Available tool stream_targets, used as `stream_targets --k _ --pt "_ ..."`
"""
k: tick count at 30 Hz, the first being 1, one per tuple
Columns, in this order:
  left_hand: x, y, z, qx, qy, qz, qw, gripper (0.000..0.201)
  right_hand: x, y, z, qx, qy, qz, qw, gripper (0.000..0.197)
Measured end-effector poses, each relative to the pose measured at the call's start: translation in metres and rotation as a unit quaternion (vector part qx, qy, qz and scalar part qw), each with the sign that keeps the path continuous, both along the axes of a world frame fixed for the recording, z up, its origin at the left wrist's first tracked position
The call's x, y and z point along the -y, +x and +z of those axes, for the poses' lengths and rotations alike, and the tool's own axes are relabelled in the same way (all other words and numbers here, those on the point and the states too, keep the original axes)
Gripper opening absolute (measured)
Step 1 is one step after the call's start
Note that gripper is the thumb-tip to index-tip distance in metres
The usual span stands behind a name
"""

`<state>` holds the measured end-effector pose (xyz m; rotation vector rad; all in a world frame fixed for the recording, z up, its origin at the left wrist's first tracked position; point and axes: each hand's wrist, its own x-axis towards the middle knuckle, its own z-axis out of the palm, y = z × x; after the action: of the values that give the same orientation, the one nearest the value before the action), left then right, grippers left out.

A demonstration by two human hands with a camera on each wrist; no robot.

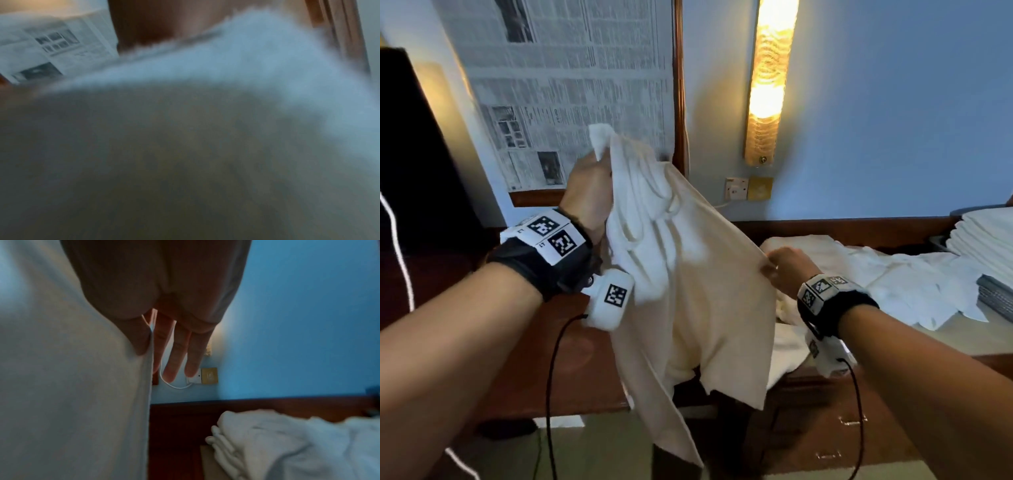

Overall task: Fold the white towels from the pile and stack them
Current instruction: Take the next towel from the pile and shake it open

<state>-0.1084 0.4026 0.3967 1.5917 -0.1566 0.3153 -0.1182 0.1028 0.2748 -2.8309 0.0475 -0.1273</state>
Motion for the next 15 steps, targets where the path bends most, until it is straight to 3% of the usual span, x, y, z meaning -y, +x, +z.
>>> stream_targets --k 3,6,9,12,15 --pt "-0.002 -0.014 -0.011 -0.026 -0.033 -0.021 0.999 0.03 -0.011 0.007 0.015 0.081 0.138 0.024 0.987 0.023" --pt "0.013 -0.034 -0.021 -0.043 -0.014 -0.074 0.996 0.029 -0.043 0.005 0.052 0.139 0.278 0.1 0.945 0.041" --pt "0.026 -0.042 -0.03 -0.045 -0.002 -0.108 0.993 0.024 -0.074 -0.001 0.086 0.205 0.244 0.196 0.927 0.034" --pt "0.041 -0.048 -0.038 -0.055 -0.013 -0.141 0.988 0.032 -0.086 -0.002 0.104 0.233 0.193 0.203 0.931 0.014" --pt "0.039 -0.046 -0.037 -0.041 0.007 -0.119 0.992 0.03 -0.079 -0.003 0.109 0.205 0.141 0.199 0.948 0.035"
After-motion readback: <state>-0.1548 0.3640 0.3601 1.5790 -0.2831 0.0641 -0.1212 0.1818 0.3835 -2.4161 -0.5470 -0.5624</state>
